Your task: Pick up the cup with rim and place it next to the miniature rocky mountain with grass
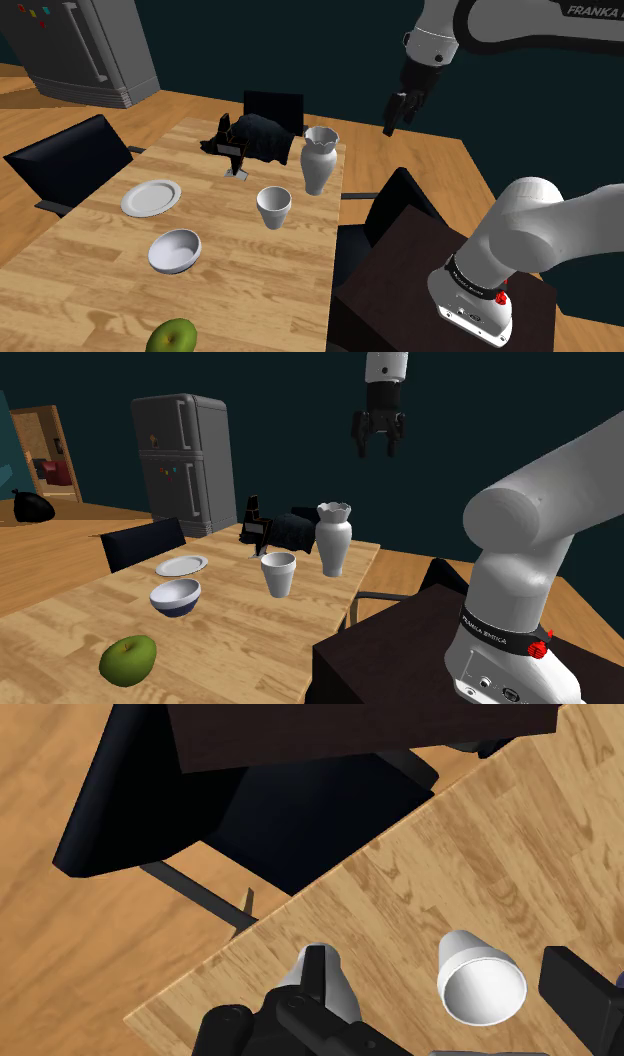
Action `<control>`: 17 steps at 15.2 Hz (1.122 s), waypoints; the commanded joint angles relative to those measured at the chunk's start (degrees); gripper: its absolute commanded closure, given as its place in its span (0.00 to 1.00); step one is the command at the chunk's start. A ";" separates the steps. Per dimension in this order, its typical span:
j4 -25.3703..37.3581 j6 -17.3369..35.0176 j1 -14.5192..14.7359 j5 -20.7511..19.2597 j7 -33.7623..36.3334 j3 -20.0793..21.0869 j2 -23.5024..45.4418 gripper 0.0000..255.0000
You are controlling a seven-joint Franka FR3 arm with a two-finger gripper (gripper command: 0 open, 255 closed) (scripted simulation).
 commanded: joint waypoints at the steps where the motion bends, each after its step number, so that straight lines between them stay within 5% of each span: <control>1: 0.00 0.00 0.00 0.00 0.00 0.00 0.00 0.00; 17: -3.86 33.90 2.07 3.75 -0.99 0.75 28.22 0.00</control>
